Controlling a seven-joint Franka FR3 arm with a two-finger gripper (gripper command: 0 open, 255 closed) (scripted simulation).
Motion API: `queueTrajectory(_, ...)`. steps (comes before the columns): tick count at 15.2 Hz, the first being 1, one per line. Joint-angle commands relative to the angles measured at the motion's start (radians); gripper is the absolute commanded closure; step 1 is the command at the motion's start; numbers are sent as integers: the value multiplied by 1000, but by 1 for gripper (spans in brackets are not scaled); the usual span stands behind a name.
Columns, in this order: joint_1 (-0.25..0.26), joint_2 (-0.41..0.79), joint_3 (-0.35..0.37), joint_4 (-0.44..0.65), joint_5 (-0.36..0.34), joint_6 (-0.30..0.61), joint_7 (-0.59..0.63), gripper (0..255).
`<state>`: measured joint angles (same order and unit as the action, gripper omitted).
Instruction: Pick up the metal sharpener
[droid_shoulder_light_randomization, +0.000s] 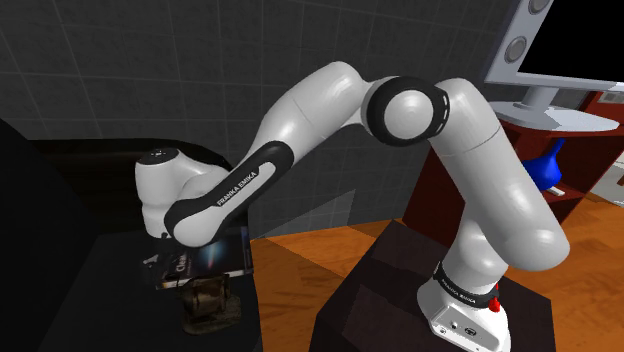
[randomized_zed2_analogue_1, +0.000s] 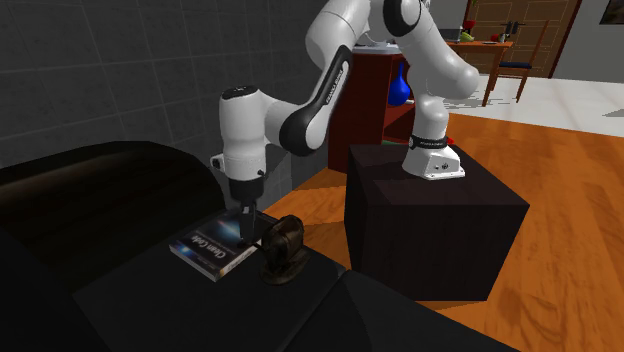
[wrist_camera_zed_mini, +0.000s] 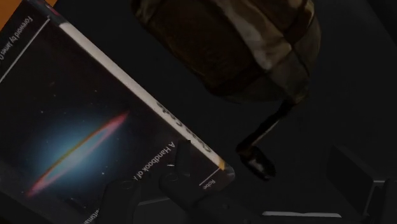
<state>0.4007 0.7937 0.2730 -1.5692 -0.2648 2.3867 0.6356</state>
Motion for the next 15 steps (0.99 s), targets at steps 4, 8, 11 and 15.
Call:
queueTrajectory(4,12,59,-12,31,-11,28,5,0)
queueTrajectory(8,15,78,-16,41,-14,37,6,255)
queueTrajectory(11,15,77,-16,41,-14,37,6,255)
queueTrajectory(15,15,77,-16,42,-14,36,6,255)
